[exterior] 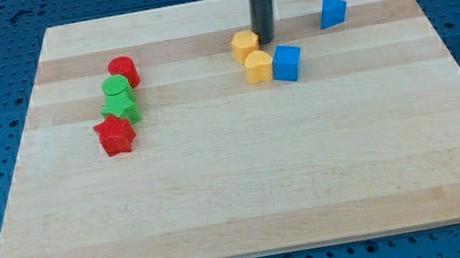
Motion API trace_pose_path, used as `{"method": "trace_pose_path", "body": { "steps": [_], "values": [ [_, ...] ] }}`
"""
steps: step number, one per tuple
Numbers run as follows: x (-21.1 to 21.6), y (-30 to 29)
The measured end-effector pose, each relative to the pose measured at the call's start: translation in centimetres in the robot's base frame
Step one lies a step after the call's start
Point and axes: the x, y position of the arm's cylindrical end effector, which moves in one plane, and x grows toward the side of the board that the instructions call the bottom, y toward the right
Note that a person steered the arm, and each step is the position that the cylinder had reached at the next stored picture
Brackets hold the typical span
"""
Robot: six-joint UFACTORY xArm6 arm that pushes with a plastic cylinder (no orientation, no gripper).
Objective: Push yellow hexagon closer to the blue cube
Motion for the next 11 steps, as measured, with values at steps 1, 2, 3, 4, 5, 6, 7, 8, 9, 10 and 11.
{"method": "trace_pose_path", "body": {
  "steps": [1, 2, 3, 4, 5, 6, 7, 8, 9, 10, 11],
  "values": [
    [-1.1, -1.7],
    [-3.0, -3.2],
    [-3.2, -7.7],
    [-2.5, -11.1],
    [-1.4, -11.3],
    [-0.3, -11.0],
    [0.8, -10.5],
    [1.1, -9.2],
    [1.1, -6.6],
    [1.1, -3.8],
    [1.1, -1.0]
  ]
}}
